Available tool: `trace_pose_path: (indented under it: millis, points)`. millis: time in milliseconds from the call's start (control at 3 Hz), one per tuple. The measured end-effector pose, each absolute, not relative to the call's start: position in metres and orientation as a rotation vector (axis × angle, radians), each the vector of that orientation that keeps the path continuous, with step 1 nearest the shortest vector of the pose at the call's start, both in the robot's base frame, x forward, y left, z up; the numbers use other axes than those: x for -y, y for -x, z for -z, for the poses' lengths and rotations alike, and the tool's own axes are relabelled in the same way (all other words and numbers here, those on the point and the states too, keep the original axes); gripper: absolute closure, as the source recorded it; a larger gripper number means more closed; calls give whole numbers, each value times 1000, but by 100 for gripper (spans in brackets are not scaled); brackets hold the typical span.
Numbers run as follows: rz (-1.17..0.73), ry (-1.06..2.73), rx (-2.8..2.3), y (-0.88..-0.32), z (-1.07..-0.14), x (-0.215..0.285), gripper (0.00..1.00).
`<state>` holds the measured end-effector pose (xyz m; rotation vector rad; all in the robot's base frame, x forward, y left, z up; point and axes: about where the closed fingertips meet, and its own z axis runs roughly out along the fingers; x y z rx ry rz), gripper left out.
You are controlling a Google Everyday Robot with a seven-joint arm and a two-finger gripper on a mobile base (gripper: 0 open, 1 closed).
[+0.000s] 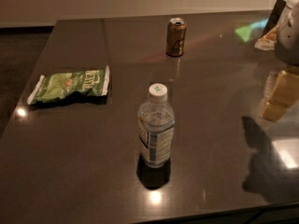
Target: Move blue plastic bottle near green jalapeno chip bag
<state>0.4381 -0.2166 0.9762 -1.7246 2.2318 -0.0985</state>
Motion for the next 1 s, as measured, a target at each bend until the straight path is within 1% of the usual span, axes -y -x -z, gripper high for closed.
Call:
trace_pose_path:
  millis: [667,1000]
  points:
    - [84,1726,-2202,-439,-981,209,0]
    - [18,1729,-2133,-438,-983,190,0]
